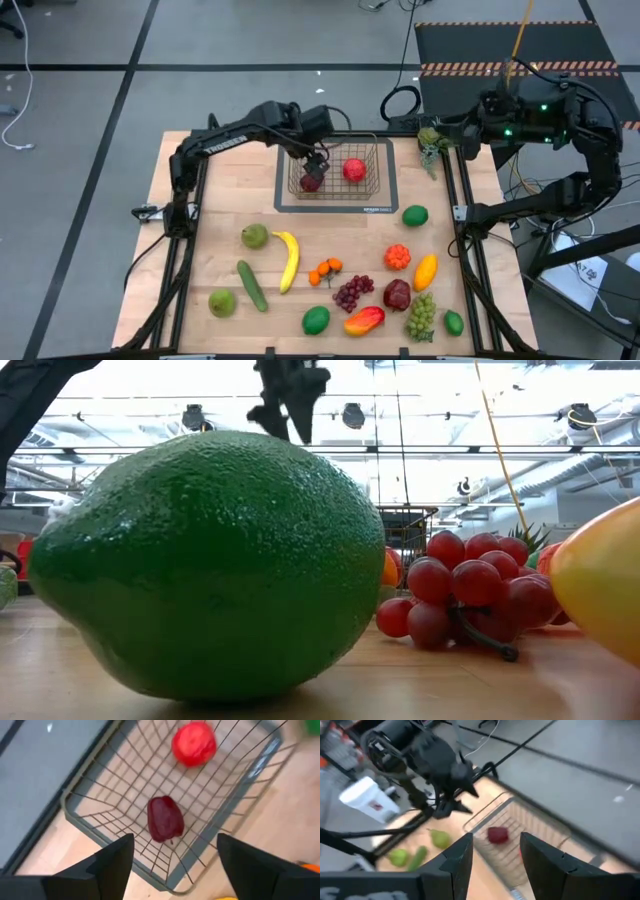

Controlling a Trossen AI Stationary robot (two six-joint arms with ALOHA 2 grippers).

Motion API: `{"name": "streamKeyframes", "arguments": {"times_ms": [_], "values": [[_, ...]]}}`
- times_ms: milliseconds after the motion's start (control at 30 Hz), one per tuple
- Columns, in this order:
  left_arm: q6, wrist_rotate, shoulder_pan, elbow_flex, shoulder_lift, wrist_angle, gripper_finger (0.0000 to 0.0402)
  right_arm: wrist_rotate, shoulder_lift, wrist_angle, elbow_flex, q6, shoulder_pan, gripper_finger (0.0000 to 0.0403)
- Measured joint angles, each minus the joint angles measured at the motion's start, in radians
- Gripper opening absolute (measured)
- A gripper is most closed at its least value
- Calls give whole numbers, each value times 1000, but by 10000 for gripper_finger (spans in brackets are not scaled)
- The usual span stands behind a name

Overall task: Build produce basket
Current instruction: Put the dark red apple into the brown wire basket

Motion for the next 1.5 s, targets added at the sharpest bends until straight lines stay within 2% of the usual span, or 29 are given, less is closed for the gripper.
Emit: {"name": "streamKeyframes", "arguments": {"times_ms": [133,300,400,667,867,1033,1200,1367,1500], "values": [[-5,-4,-30,79,-32,-38,243,-11,30,1,0,92,47,160],[-25,-93,-102,43,-143,-62,204,-10,83,4,0,167,108,160],[-43,-152,-155,-25,-228,-69,182,-10,116,6,0,202,150,160],[-117,-156,-274,-283,-476,13,139,-3,200,6,0,277,290,160],[-164,-148,-350,-498,-615,111,133,-5,262,6,0,266,405,160],[-241,-143,-411,-621,-664,160,131,-9,308,5,0,170,506,160],[-345,-127,-473,-645,-666,170,133,-22,349,-86,0,-39,598,160],[-457,-250,-525,-662,-664,198,134,-143,374,-179,-19,-238,630,160],[-512,-281,-547,-666,-664,240,134,-238,344,-188,-109,-336,654,170]]}}
